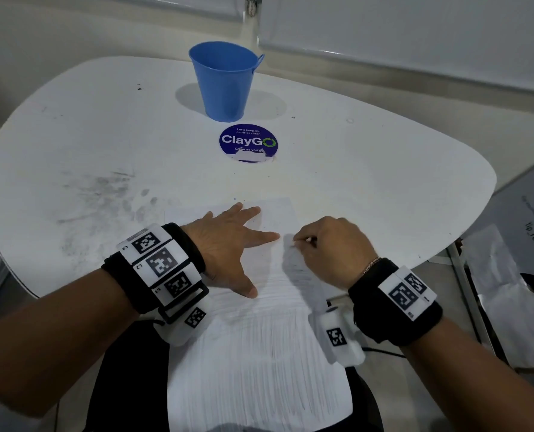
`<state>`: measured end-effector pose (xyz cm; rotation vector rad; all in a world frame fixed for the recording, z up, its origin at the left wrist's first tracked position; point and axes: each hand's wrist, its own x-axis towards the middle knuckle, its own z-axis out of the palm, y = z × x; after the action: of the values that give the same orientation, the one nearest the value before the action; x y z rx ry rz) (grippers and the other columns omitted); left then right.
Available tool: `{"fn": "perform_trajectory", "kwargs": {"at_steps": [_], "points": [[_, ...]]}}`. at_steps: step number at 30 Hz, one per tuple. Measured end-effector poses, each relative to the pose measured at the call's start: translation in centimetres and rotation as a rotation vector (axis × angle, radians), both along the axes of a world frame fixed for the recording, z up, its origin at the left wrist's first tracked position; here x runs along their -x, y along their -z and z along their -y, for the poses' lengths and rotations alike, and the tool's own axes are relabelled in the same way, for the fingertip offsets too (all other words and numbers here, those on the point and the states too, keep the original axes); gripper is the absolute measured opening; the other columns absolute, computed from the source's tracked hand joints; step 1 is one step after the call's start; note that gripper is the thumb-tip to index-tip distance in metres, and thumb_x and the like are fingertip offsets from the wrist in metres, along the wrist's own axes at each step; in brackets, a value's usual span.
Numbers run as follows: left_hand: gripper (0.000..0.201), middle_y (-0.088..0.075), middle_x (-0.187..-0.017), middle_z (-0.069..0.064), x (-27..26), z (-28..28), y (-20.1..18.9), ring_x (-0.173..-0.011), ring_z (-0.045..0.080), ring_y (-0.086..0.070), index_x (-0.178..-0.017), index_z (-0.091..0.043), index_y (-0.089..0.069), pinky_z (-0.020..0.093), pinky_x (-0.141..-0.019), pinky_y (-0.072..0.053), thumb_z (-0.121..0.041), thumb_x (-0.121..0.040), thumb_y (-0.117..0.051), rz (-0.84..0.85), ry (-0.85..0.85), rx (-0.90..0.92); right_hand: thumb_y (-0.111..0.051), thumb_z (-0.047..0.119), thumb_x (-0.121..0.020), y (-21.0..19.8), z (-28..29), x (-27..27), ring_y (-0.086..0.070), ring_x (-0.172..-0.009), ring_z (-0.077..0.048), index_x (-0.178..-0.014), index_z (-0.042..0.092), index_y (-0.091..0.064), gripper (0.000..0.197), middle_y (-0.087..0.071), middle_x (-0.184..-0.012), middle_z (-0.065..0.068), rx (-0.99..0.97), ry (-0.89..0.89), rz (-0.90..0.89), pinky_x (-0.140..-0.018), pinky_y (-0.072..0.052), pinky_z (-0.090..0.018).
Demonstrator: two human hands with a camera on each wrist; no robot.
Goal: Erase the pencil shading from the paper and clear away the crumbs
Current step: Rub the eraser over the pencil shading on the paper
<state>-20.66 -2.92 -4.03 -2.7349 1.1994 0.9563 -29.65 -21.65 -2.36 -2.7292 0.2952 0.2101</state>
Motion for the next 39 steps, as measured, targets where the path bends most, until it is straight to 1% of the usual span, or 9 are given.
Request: {"fn": "perform_trajectory", "kwargs": {"at_steps": [5,10,14,18,25,30,32,35,39], "points": [[0.106,0.023,-0.165,-0.014,0.0,0.1,0.1,-0.15,0.012,0.028,-0.152,-0.06,-0.001,0.053,-0.125,0.003,-0.069,-0.074,-0.073,-0.011,-0.005,0.011,-0.057,0.024,-0.092,-0.1,-1.6,1.2,-0.063,-0.074,-0.018,-0.092,0.028,-0.077,0.02,-0.068,-0.071,0.011,-0.073,-0.152,-0.073,-0.074,-0.052,-0.031],[0.106,0.023,-0.165,-0.015,-0.1,-0.1,0.2,-0.15,0.012,0.027,-0.152,-0.06,-0.001,0.052,-0.125,0.003,-0.07,-0.075,-0.072,-0.005,-0.003,0.011,-0.057,0.026,-0.092,0.4,-0.4,0.1,-0.067,-0.087,-0.021,-0.095,0.027,-0.077,0.02,-0.075,-0.089,0.008,0.005,-0.006,0.029,-0.078,-0.053,-0.032],[0.107,0.024,-0.165,-0.014,0.0,0.0,0.1,-0.15,0.012,0.028,-0.153,-0.06,-0.001,0.053,-0.125,0.002,-0.068,-0.074,-0.073,-0.005,-0.003,0.008,-0.058,0.026,-0.093,0.1,-2.2,1.1,-0.058,-0.063,-0.012,-0.093,0.03,-0.077,0.02,-0.063,-0.062,0.015,-0.077,-0.167,-0.046,-0.069,-0.051,-0.028],[0.105,0.023,-0.165,-0.014,0.0,0.0,0.0,-0.151,0.013,0.027,-0.152,-0.06,-0.001,0.053,-0.125,0.002,-0.068,-0.075,-0.072,-0.003,-0.002,0.003,-0.057,0.029,-0.093,0.3,-1.0,0.0,-0.064,-0.081,-0.019,-0.096,0.033,-0.077,0.02,-0.074,-0.086,0.01,-0.039,-0.015,0.018,-0.075,-0.053,-0.031],[0.107,0.022,-0.165,-0.013,-0.1,0.0,0.2,-0.151,0.013,0.027,-0.153,-0.059,-0.002,0.054,-0.125,0.001,-0.068,-0.074,-0.073,0.0,0.0,0.009,-0.059,0.028,-0.094,0.2,-2.1,0.3,-0.064,-0.08,-0.014,-0.101,0.036,-0.076,0.02,-0.075,-0.092,0.012,-0.085,-0.115,-0.009,-0.077,-0.051,-0.028],[0.107,0.023,-0.165,-0.013,-0.1,0.0,0.2,-0.151,0.014,0.027,-0.153,-0.06,-0.001,0.054,-0.125,0.001,-0.07,-0.073,-0.072,0.001,0.007,0.006,-0.056,0.026,-0.094,0.3,-3.1,0.9,-0.057,-0.063,-0.006,-0.093,0.034,-0.077,0.022,-0.061,-0.061,0.018,-0.07,-0.163,-0.018,-0.069,-0.045,-0.026],[0.108,0.023,-0.166,-0.012,-0.1,0.0,0.3,-0.151,0.014,0.027,-0.153,-0.06,-0.001,0.054,-0.125,0.0,-0.07,-0.072,-0.072,0.001,0.005,0.007,-0.058,0.025,-0.094,0.2,-3.5,1.0,-0.057,-0.063,-0.002,-0.096,0.036,-0.077,0.022,-0.064,-0.067,0.023,-0.099,-0.196,-0.037,-0.072,-0.045,-0.024],[0.107,0.022,-0.165,-0.014,-0.2,0.0,0.1,-0.151,0.014,0.027,-0.153,-0.06,-0.001,0.054,-0.125,0.001,-0.069,-0.074,-0.072,-0.002,0.001,0.009,-0.058,0.029,-0.095,0.5,-2.0,-0.1,-0.067,-0.084,-0.016,-0.103,0.036,-0.076,0.021,-0.075,-0.091,0.012,-0.07,-0.054,0.032,-0.077,-0.052,-0.029],[0.108,0.023,-0.165,-0.014,-0.1,0.0,0.3,-0.15,0.013,0.028,-0.153,-0.06,-0.001,0.054,-0.125,0.001,-0.07,-0.072,-0.073,-0.003,-0.001,0.011,-0.056,0.027,-0.095,0.5,-3.0,0.8,-0.065,-0.082,-0.02,-0.102,0.035,-0.076,0.022,-0.073,-0.084,0.01,-0.055,-0.167,0.005,-0.077,-0.052,-0.03]]}}
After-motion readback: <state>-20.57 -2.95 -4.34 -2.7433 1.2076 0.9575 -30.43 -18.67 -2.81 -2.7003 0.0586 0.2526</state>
